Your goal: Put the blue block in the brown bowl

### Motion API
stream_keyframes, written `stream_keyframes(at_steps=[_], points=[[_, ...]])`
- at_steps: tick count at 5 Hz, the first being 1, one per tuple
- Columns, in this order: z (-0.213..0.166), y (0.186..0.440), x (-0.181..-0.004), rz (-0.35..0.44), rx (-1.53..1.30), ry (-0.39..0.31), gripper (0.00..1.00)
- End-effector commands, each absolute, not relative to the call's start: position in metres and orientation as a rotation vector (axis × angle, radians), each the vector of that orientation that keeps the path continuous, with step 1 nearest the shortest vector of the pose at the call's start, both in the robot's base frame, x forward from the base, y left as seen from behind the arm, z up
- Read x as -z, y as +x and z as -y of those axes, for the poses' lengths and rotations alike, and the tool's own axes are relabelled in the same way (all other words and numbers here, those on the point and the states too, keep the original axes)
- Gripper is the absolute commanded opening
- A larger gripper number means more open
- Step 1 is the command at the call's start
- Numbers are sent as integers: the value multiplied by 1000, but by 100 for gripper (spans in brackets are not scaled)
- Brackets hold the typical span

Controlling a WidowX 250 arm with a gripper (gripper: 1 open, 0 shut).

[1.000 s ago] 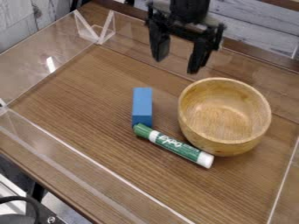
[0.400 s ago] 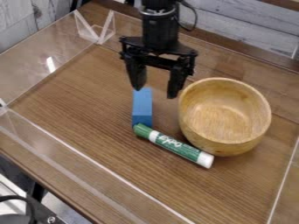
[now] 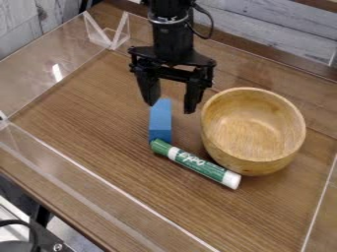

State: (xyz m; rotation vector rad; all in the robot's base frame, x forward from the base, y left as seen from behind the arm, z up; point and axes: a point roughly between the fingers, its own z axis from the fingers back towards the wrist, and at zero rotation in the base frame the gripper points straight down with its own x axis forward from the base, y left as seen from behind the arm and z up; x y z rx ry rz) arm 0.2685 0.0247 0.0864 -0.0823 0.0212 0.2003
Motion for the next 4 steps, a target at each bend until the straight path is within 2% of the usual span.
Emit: stream_keyframes(at_steps=[1, 4], points=[[-28, 273, -95, 40, -218, -87, 100], [-30, 276, -82, 62, -251, -95, 100]])
